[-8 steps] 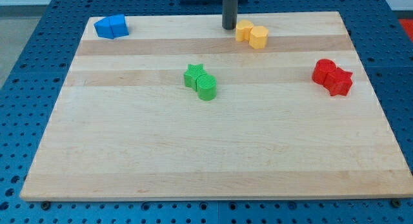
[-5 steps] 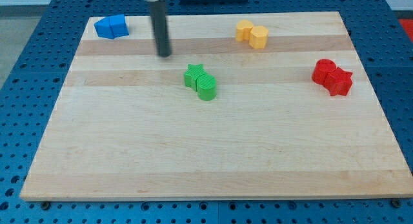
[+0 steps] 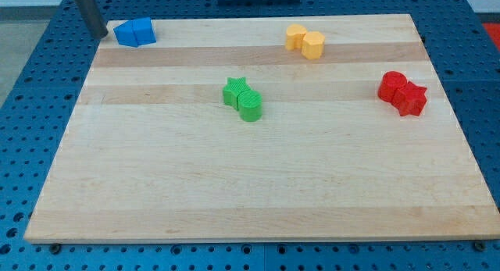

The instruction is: Push blue cube towards the top center of the board

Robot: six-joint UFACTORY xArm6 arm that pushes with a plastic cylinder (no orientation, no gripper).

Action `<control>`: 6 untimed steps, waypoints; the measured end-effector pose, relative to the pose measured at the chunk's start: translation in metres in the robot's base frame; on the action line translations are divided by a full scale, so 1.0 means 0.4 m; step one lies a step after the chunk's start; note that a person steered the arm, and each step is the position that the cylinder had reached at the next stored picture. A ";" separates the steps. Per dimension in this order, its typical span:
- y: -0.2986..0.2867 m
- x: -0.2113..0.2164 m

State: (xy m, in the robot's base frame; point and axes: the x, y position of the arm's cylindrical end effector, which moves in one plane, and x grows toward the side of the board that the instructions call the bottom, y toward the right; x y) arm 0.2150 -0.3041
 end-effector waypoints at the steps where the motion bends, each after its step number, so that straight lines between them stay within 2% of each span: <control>1: 0.085 -0.016; 3: 0.314 -0.009; 4: 0.374 0.017; 6: 0.296 -0.059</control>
State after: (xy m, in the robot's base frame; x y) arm 0.1914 -0.1856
